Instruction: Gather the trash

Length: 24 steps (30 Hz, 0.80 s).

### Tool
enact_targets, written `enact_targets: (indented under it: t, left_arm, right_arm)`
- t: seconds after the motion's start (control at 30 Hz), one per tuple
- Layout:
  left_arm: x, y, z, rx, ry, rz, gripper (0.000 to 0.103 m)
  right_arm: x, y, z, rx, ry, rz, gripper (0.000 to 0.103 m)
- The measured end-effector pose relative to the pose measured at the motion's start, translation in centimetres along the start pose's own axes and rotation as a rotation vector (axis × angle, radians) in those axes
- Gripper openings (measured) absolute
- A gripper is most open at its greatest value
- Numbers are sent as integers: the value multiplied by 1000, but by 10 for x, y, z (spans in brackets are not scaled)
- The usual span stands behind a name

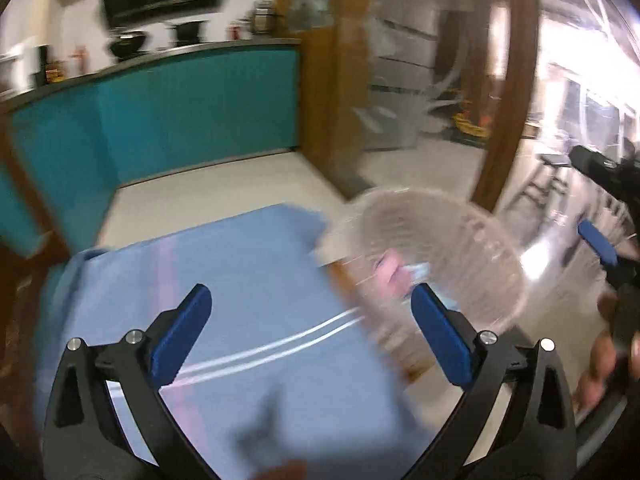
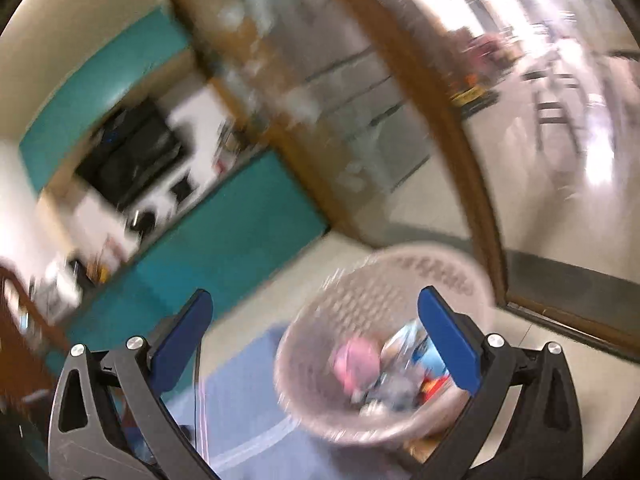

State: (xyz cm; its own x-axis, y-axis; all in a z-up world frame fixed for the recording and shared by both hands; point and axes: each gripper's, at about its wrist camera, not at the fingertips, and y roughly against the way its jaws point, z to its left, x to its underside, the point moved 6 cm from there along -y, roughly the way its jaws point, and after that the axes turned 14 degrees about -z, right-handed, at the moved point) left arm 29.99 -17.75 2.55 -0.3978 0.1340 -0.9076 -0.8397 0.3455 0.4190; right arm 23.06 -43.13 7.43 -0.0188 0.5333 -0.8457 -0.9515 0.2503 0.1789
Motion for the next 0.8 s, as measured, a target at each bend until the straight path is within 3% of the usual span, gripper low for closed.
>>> enact_targets:
  t: [0.2,0.27,0.4,0.53,0.8]
  left_arm:
    - [40,82,91,-262,49,-15,100]
    - [49,94,107,-300,83,-12,100]
    - [63,97,122,-291,183,19,100]
    - [73,80,128,-340,123,53,100]
    - [70,87,136,-321,192,34,100]
  right_arm:
    - [90,-5,82,-129,333,308,100]
    - [114,4,98,-151,401,359,100]
    - [146,23,125,-200,467,394,100]
    - [157,28,138,-202,507,392,100]
    - [159,28,138,-192,532,362,100]
